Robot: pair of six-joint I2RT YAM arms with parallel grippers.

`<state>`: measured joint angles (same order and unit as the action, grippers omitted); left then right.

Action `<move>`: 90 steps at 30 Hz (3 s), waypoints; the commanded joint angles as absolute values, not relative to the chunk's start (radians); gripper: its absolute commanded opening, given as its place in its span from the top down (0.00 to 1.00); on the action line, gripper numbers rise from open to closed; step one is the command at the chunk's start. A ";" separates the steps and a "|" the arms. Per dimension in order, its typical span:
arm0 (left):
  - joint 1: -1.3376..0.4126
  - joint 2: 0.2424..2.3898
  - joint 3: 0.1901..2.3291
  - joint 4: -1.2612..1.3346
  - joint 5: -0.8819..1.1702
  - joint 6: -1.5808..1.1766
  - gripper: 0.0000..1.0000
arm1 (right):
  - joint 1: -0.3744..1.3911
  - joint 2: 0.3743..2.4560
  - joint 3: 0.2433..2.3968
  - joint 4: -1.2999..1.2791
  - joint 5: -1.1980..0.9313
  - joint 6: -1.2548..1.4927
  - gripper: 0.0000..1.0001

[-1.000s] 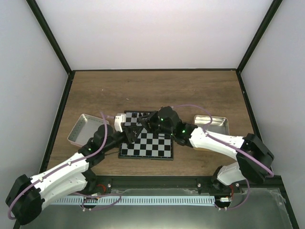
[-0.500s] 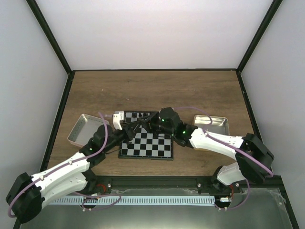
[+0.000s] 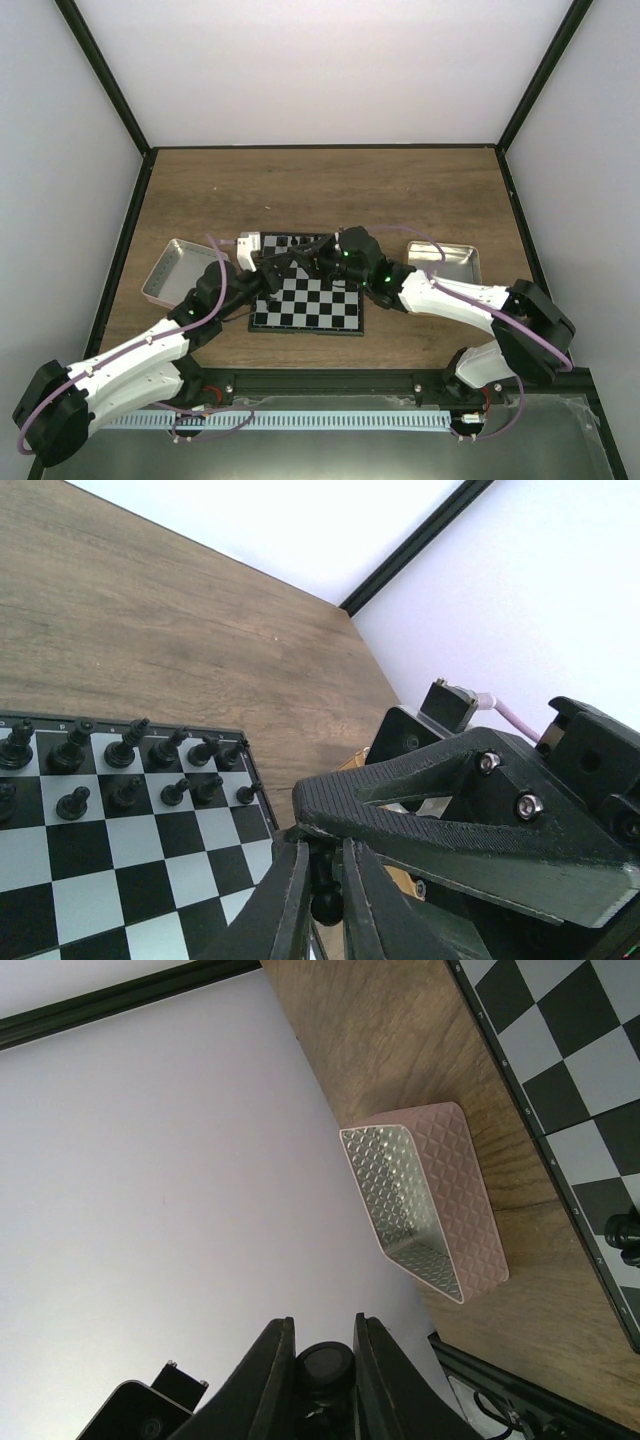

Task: Set up the chess pieces on the board
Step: Place the chess piece on the chessboard, then pick up the chess piece from the chessboard.

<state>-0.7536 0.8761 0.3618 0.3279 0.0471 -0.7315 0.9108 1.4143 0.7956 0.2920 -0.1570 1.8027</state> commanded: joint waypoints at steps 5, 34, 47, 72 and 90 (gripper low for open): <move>-0.758 0.881 0.345 0.385 0.050 -0.731 0.76 | 0.907 1.391 0.768 0.382 -0.188 1.850 0.85; -0.759 0.875 0.316 0.412 0.073 -0.713 0.90 | 0.907 1.391 0.712 0.496 -0.197 1.919 0.85; -0.756 0.959 0.650 -0.293 0.062 -0.568 0.96 | 0.869 1.311 0.753 0.176 -0.114 1.532 0.35; -0.697 1.818 1.277 -1.068 0.081 -0.229 0.88 | 0.865 0.862 0.557 -0.269 0.425 1.184 0.32; -0.698 1.754 1.173 -0.918 0.090 -0.319 0.78 | 0.865 0.902 0.551 -0.250 0.384 1.184 0.32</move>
